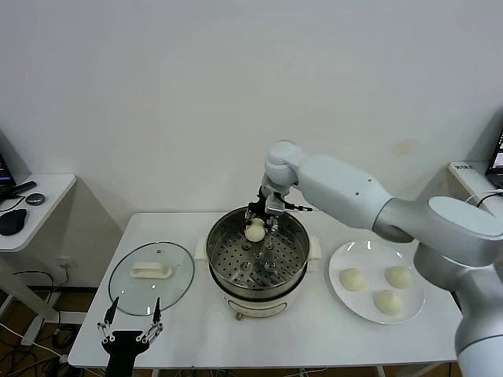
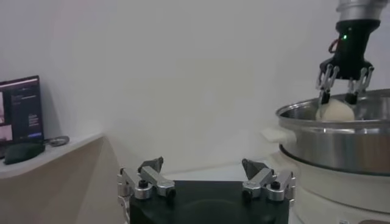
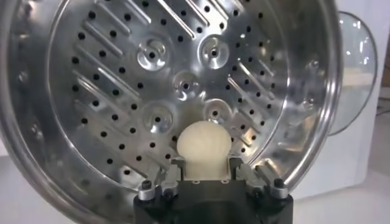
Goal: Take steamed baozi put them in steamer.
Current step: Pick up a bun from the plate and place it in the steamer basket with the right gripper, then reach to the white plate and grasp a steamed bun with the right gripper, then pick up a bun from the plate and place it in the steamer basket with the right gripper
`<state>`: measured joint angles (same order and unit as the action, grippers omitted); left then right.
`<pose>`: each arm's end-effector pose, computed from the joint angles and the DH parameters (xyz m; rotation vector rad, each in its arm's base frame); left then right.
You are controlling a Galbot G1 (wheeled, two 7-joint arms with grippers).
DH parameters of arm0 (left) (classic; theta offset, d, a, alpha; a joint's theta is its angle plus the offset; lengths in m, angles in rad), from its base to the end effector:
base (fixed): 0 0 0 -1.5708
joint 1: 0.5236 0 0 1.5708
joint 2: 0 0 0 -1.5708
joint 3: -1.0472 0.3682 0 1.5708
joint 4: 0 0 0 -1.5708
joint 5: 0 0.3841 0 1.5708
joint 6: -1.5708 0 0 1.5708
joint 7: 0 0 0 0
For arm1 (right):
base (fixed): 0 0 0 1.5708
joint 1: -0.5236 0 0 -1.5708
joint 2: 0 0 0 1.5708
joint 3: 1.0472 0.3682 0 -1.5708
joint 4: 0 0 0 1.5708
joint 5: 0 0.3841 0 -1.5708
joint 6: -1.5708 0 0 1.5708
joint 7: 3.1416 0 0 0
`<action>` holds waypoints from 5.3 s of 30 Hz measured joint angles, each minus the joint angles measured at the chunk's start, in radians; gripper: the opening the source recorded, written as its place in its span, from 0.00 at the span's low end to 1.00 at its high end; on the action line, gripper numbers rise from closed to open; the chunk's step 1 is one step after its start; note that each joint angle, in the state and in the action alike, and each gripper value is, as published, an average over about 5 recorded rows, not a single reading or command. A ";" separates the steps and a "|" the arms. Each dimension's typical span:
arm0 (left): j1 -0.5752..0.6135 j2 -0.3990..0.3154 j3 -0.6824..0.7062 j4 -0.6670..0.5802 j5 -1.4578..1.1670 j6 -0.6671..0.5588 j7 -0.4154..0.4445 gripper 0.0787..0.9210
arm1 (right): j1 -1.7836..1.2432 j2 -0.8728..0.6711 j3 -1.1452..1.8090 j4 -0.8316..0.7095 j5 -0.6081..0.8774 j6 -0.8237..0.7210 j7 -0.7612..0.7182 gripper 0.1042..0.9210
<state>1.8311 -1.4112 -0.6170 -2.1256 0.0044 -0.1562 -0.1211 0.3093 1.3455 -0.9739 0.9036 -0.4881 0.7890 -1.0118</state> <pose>0.1180 0.0564 -0.3421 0.1231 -3.0716 -0.2903 0.6474 0.1580 -0.1183 -1.9481 0.3192 -2.2501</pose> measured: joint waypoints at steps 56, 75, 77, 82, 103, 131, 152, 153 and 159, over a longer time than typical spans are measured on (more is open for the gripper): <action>0.019 0.019 -0.019 -0.011 0.036 0.007 0.010 0.88 | -0.336 -0.805 0.177 0.537 0.341 -0.988 -0.070 0.88; 0.025 0.011 -0.017 -0.008 0.042 0.004 0.010 0.88 | -0.438 -0.678 0.259 0.404 0.289 -0.987 -0.037 0.87; 0.025 0.010 -0.017 -0.008 0.042 0.004 0.010 0.88 | -0.443 -0.670 0.265 0.398 0.286 -0.991 -0.037 0.84; 0.025 0.009 -0.016 -0.007 0.043 0.004 0.008 0.88 | -0.456 -0.653 0.278 0.386 0.279 -1.003 -0.036 0.68; 0.030 0.015 -0.010 -0.023 0.043 0.004 0.009 0.88 | -0.341 -0.717 0.214 0.466 0.367 -1.063 -0.083 0.37; -0.010 0.033 -0.014 -0.012 0.017 0.017 0.014 0.88 | 0.273 -0.381 -0.212 0.652 0.984 -1.411 0.135 0.38; -0.014 0.029 -0.031 -0.004 -0.003 0.010 0.013 0.88 | 0.124 -0.048 -0.249 0.392 0.996 -1.500 0.226 0.38; -0.015 0.029 -0.032 -0.004 -0.004 0.009 0.013 0.88 | 0.119 -0.044 -0.249 0.386 0.993 -1.501 0.228 0.39; -0.015 0.026 -0.032 0.000 -0.005 0.005 0.013 0.88 | 0.093 -0.028 -0.239 0.355 0.984 -1.506 0.234 0.54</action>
<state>1.8156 -1.3853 -0.6493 -2.1254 -0.0003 -0.1513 -0.1086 0.4026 1.3178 -1.2128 1.2589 0.4955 -0.7169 -0.7781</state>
